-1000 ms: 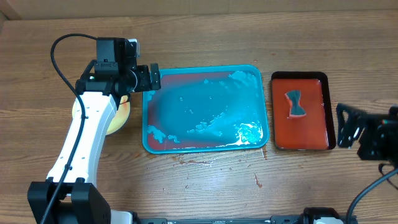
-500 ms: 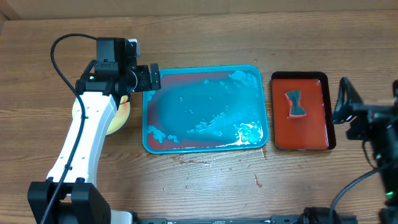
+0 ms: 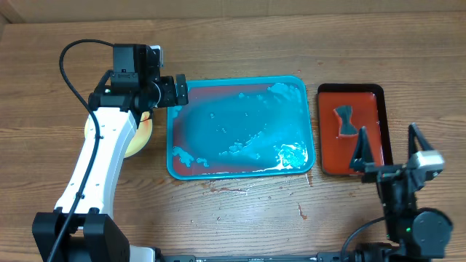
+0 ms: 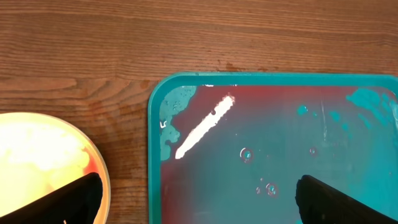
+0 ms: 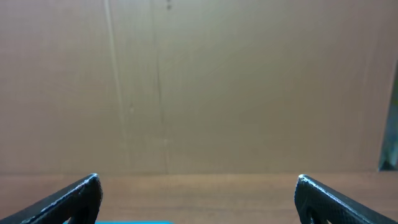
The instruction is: Clean dirty plates on tray and stack at the side
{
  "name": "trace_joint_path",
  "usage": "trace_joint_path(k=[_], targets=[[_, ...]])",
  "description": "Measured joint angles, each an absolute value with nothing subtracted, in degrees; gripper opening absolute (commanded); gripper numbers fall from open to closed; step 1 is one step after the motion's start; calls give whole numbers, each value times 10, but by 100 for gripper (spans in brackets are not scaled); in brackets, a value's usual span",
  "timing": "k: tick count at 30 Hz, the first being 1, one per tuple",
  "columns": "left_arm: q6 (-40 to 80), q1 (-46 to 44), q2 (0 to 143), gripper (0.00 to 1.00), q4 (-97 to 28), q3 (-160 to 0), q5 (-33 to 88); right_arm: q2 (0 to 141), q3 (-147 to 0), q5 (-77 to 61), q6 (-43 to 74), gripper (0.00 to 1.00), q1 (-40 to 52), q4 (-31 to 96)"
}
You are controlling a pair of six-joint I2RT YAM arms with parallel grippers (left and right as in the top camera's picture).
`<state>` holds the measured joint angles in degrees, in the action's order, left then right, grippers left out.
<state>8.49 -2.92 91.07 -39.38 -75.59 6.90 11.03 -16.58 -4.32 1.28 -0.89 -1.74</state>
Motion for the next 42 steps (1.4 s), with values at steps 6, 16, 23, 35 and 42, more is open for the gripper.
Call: trace_joint_path(k=[6, 16, 23, 35, 42], targets=[[85, -29, 911, 100, -394, -756, 69, 46, -69, -45, 13, 100, -6, -54], [85, -29, 911, 100, -394, -756, 69, 7, -11, -45, 13, 100, -6, -14], [85, -29, 911, 100, -394, -756, 69, 7, -11, -45, 22, 100, -6, 47], [85, -29, 911, 100, -394, -756, 69, 7, -11, -45, 30, 100, -6, 47], [85, -29, 911, 100, -394, -756, 69, 7, -11, -45, 30, 100, -7, 47]])
